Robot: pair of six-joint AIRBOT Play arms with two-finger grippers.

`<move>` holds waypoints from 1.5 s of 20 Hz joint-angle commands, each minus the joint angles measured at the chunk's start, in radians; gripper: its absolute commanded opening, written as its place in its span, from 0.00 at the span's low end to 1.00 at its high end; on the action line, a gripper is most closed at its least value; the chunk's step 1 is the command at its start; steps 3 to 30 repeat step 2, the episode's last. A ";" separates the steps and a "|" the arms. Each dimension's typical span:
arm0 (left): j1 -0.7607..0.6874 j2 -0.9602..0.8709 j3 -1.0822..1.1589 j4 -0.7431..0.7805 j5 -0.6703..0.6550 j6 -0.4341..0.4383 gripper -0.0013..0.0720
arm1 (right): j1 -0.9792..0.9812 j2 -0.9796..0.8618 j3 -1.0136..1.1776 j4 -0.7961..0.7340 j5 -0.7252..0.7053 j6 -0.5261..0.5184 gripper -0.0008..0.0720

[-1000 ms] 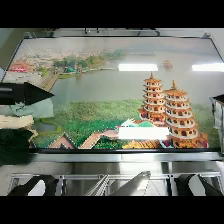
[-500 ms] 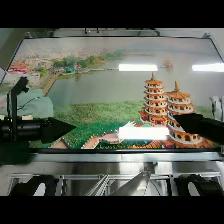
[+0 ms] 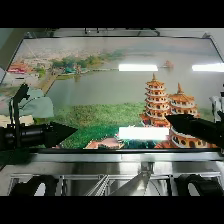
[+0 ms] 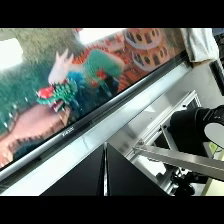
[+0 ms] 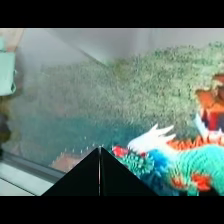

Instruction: Fold the shirts.

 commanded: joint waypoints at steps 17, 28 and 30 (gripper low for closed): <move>-0.001 0.002 -0.002 0.000 -0.021 -0.002 0.04 | 0.002 -0.001 -0.001 0.009 -0.002 -0.003 0.04; -0.001 0.002 -0.002 0.000 -0.021 -0.002 0.04 | 0.002 -0.001 -0.001 0.009 -0.002 -0.003 0.04; -0.001 0.002 -0.002 0.000 -0.021 -0.002 0.04 | 0.002 -0.001 -0.001 0.009 -0.002 -0.003 0.04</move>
